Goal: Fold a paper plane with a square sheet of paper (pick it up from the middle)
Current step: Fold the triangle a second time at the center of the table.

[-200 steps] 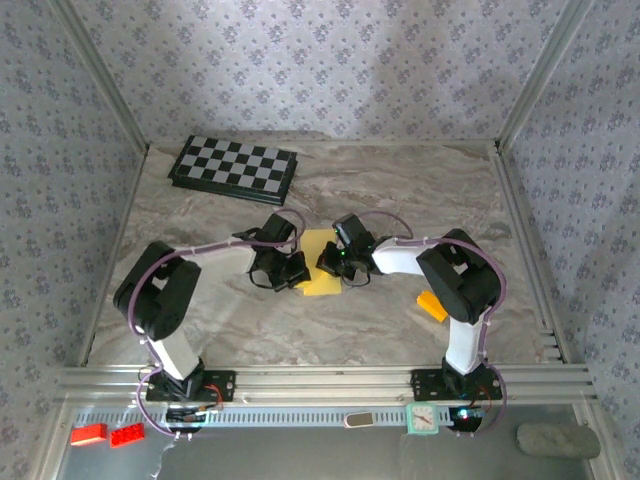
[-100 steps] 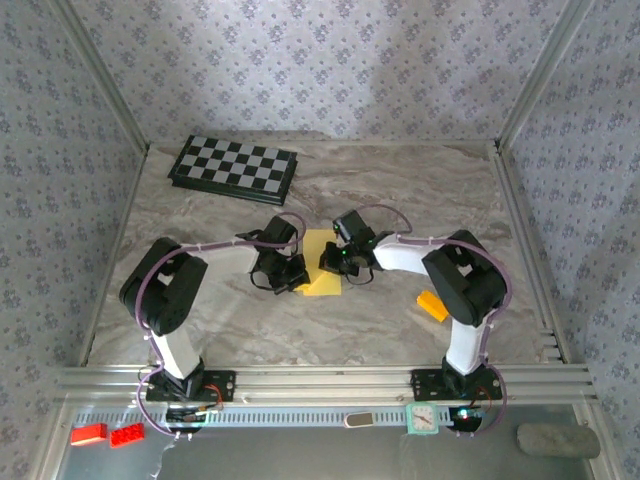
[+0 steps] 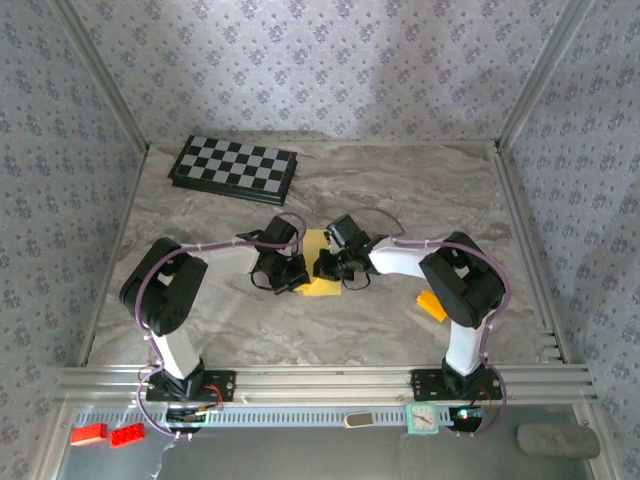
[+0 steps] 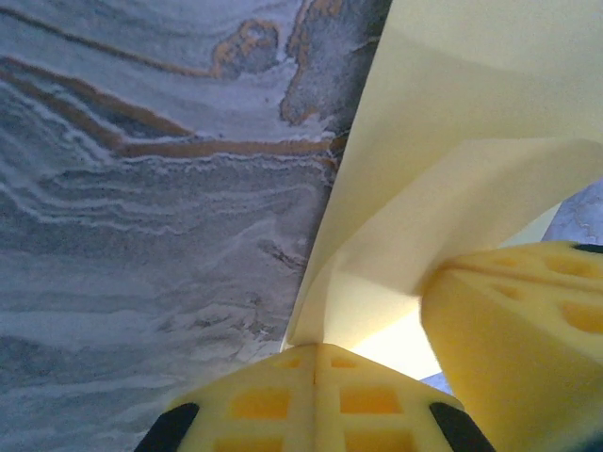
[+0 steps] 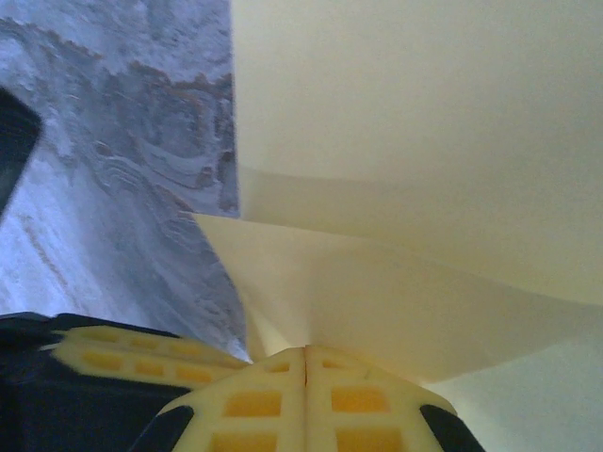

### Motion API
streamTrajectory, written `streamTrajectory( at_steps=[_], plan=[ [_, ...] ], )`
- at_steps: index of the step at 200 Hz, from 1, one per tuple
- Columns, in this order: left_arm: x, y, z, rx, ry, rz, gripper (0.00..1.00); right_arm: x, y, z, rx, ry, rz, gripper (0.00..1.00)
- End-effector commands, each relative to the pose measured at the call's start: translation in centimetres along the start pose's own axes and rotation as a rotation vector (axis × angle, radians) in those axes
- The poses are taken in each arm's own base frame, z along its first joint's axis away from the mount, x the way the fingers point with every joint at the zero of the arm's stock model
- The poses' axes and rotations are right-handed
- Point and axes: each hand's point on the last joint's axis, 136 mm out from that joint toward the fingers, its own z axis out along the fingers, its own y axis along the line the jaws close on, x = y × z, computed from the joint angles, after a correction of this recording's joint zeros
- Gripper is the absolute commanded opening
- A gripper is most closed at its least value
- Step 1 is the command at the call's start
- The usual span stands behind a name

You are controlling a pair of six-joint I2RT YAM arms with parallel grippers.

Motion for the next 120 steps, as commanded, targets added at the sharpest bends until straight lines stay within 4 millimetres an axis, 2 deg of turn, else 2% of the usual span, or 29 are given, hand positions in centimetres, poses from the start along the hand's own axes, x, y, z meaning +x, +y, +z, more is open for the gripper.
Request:
streamTrajectory(
  at_steps=[1,35,72,105,120],
  plan=[
    [1.9,5.6,1.2,-0.207,0.053,-0.096,0.0,0.5,-1.6,0.9,0.025,0.046,0.005,0.0],
    [2.5,7.3,1.5,-0.252,0.059,-0.116,0.0,-0.9,-3.6,0.5,0.035,0.028,0.037,0.0],
    [3.2,9.2,1.7,-0.286,0.073,-0.14,0.0,-3.5,-5.8,-0.6,0.019,-0.016,0.097,0.0],
    [3.0,8.8,1.6,-0.274,0.069,-0.129,0.0,-5.8,-8.1,-1.4,0.043,-0.055,0.14,0.0],
    [2.7,8.1,1.5,-0.255,0.064,-0.113,0.0,-6.9,-8.4,-2.0,0.045,-0.076,0.145,0.0]
  ],
)
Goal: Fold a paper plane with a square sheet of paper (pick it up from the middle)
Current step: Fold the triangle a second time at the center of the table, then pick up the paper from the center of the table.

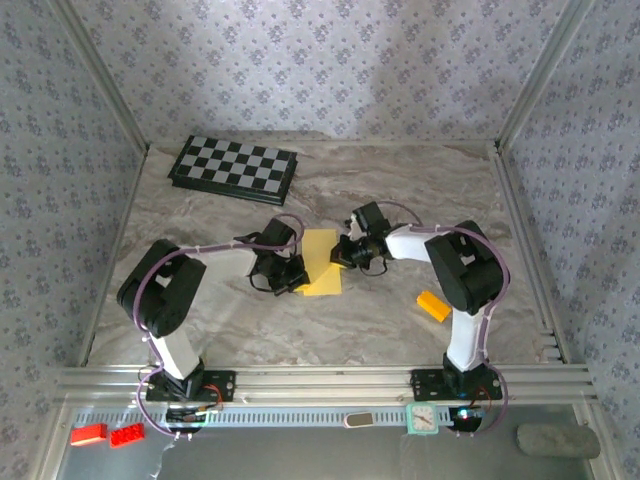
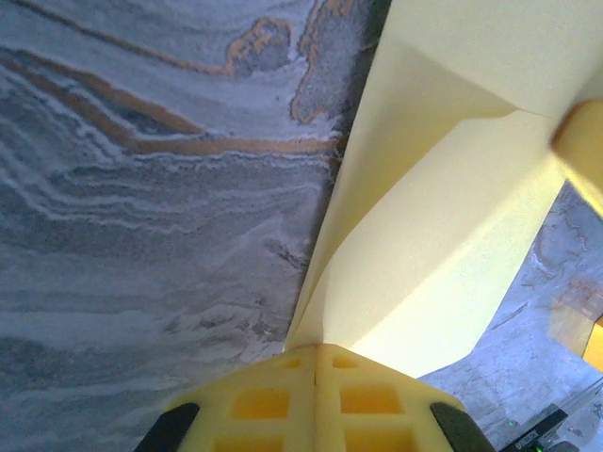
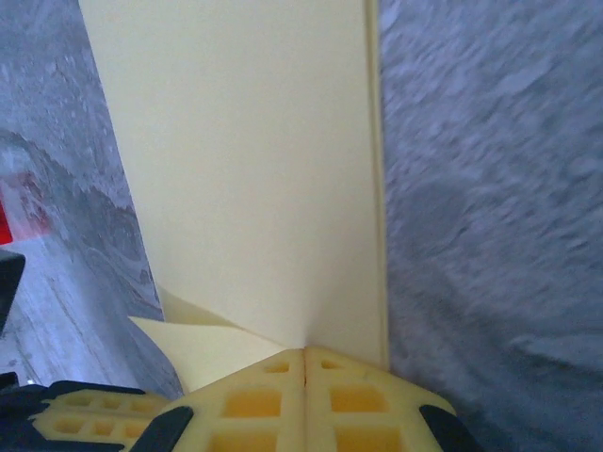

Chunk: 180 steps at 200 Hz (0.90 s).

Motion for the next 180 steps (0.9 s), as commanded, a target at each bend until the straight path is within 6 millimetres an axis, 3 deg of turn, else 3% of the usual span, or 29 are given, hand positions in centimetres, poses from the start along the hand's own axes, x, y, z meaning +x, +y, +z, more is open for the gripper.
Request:
streamTrajectory(
  at_steps=[1,22,39,70,89,125,180],
  plan=[
    [2.5,7.8,1.1,-0.277,0.068,-0.099,0.0,-2.6,-3.6,-0.6,0.111,-0.066,0.029,0.0],
    [1.8,5.7,0.8,-0.214,0.061,-0.064,0.0,-3.5,-2.3,-2.0,0.101,-0.098,0.004,0.01],
    [0.9,2.7,0.2,-0.13,0.046,-0.017,0.0,-3.7,-0.5,-3.6,0.077,-0.123,-0.015,0.02],
    [-1.1,-3.4,-2.2,0.018,-0.02,0.068,0.07,-2.3,1.3,-5.3,0.05,-0.155,0.009,0.08],
    [-2.0,-5.3,-3.2,0.067,-0.058,0.088,0.14,-1.0,2.1,-5.5,0.022,-0.164,0.044,0.18],
    [-3.8,-5.7,-2.7,0.086,-0.092,0.07,0.18,0.8,2.2,-5.0,0.018,-0.15,0.117,0.28],
    [-5.1,-3.9,-1.1,0.047,-0.1,0.029,0.16,2.2,1.8,-3.6,0.031,-0.126,0.182,0.37]
  ],
)
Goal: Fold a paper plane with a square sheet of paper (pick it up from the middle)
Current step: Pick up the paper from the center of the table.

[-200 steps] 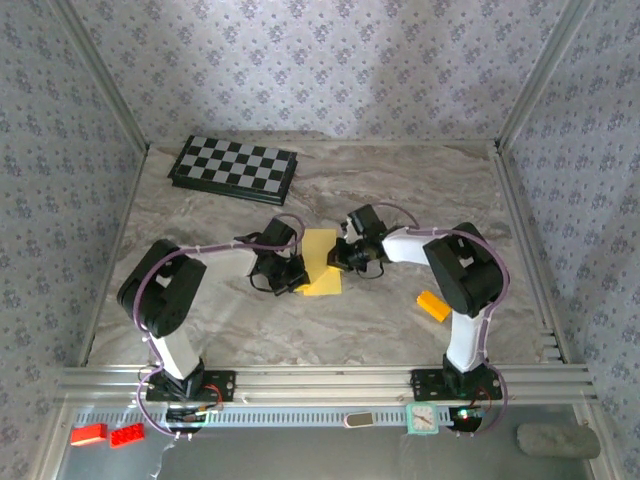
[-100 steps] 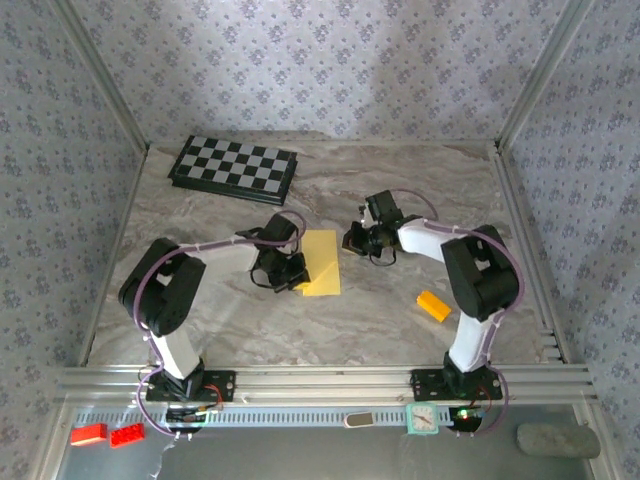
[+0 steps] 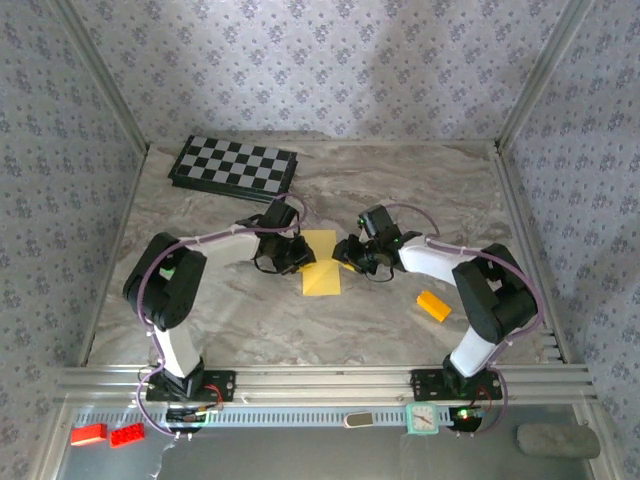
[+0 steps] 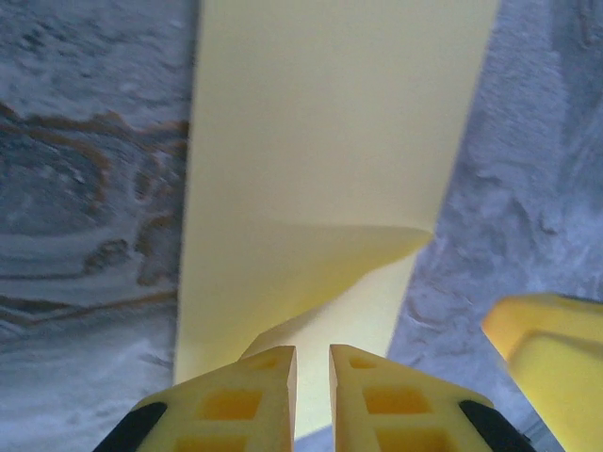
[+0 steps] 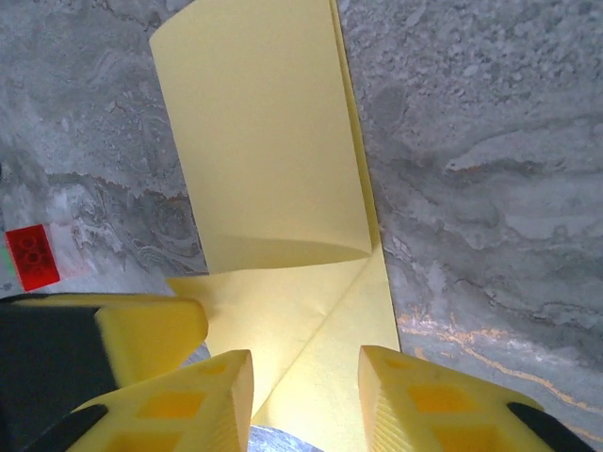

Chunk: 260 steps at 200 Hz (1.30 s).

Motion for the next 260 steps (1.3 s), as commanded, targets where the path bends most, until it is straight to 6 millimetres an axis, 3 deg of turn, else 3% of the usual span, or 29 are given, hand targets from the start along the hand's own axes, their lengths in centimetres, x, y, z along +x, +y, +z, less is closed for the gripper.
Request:
streamTrajectory(
  at_steps=[1,125,260],
  plan=[
    [-0.9,0.2,0.6,-0.006,-0.019,-0.01,0.16,0.4,-0.1,0.6,0.006,-0.001,0.053,0.37],
    [-0.2,4.7,2.1,-0.08,0.0,-0.136,0.16,2.3,0.8,3.7,-0.01,0.075,0.137,0.43],
    [0.1,5.7,2.0,-0.08,0.01,-0.177,0.15,2.5,2.3,4.8,-0.074,0.105,0.122,0.28]
  ],
)
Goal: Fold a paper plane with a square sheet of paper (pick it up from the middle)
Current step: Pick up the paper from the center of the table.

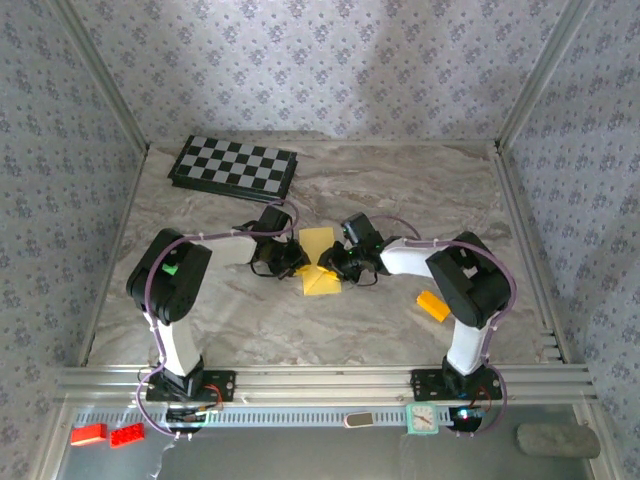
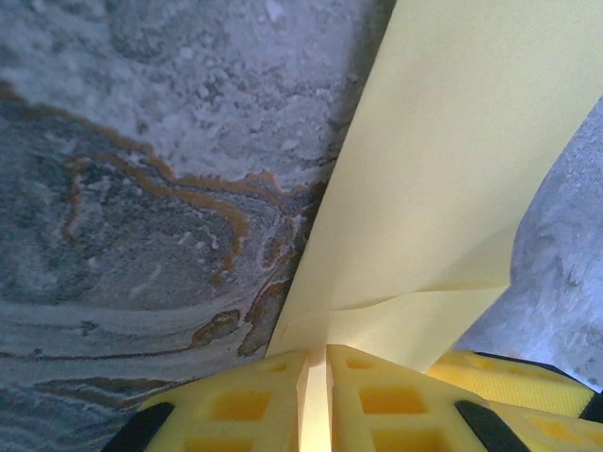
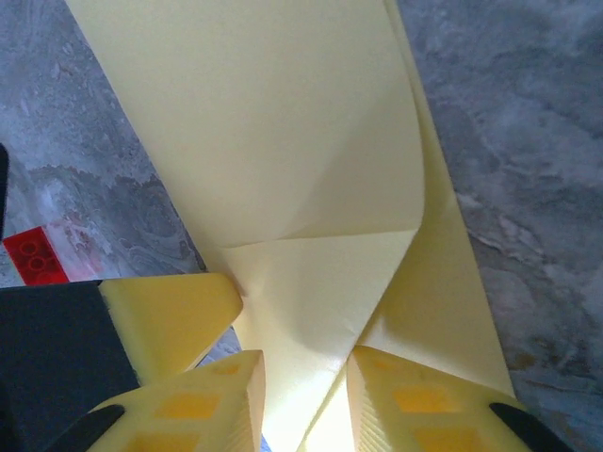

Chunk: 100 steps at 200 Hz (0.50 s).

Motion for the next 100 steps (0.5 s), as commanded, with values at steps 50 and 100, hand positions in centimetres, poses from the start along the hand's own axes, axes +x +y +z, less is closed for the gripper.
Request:
streamTrajectory(
  at_steps=[50,100],
  plan=[
    [0.5,3.5,0.5,-0.099,0.008,-0.061,0.15,0.1,1.0,0.6,-0.061,0.005,0.002,0.25],
    [0.2,2.8,-0.1,-0.078,0.001,-0.051,0.15,0.1,0.4,1.1,-0.043,0.007,0.002,0.15]
  ],
)
